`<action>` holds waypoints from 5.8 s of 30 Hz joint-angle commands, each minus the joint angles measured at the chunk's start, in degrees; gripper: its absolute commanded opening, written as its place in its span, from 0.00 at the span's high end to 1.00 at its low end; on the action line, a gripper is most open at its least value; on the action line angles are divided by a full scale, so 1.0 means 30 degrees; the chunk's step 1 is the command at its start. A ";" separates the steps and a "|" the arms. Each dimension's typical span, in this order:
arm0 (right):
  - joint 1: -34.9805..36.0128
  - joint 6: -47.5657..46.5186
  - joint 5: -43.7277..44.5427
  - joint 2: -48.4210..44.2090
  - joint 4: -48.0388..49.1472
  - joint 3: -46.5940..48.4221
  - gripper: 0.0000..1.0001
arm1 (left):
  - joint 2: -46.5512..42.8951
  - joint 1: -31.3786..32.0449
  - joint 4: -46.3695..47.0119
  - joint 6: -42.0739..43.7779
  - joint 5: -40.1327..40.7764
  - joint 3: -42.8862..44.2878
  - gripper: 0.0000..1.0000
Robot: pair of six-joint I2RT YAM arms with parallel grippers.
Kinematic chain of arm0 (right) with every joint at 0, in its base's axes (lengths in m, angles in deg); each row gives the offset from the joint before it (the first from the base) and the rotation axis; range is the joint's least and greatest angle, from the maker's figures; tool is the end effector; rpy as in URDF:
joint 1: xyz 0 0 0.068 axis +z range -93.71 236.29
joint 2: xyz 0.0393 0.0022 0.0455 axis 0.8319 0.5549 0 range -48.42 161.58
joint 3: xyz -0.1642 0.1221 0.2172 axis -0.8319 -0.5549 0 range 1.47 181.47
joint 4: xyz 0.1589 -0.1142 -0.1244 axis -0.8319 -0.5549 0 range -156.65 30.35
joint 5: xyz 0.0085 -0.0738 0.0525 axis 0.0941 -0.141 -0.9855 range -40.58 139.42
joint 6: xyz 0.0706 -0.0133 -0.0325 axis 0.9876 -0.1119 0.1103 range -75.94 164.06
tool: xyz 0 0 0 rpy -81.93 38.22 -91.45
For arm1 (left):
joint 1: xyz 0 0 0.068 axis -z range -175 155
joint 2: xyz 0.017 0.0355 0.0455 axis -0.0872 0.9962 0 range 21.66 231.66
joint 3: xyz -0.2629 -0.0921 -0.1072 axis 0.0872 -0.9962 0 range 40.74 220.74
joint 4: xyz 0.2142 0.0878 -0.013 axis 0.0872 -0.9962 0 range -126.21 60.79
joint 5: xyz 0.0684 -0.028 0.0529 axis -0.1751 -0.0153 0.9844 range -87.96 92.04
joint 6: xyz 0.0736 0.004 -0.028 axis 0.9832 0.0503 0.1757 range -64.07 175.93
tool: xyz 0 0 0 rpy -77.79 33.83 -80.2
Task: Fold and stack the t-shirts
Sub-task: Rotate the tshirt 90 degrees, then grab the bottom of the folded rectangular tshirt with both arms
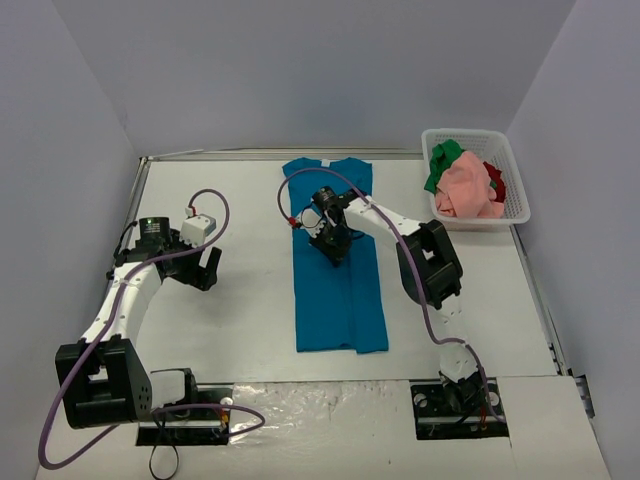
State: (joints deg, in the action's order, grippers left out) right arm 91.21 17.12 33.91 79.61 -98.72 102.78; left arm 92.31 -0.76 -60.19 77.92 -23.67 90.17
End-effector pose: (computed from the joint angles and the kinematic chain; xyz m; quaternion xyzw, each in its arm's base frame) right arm 0.3778 0.2857 0.1729 -0.5222 0.8165 0.1461 0.1981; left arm 0.2287 -0.0065 0.2597 0.2016 0.9030 -0.1286 0.3571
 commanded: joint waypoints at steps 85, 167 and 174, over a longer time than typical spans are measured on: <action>-0.2613 -0.1363 -0.0101 -0.4435 -0.1596 0.2941 0.00 | -0.3158 0.1474 -0.2090 0.1923 0.1800 0.3033 0.04; -0.9852 0.1362 -0.1950 -1.5606 0.1304 -1.1624 0.12 | 0.6829 1.6130 0.1833 0.5235 0.3446 0.3533 0.33; -0.9852 0.1333 -0.1979 -1.5196 0.1275 -1.1566 0.12 | 0.7561 1.5631 0.1100 0.5704 0.2479 0.4147 0.33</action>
State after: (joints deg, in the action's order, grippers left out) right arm 61.94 21.49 28.95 33.38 -94.28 67.75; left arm 114.58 46.80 -54.27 93.44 -13.60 99.81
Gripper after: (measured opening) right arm 0.881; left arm 0.673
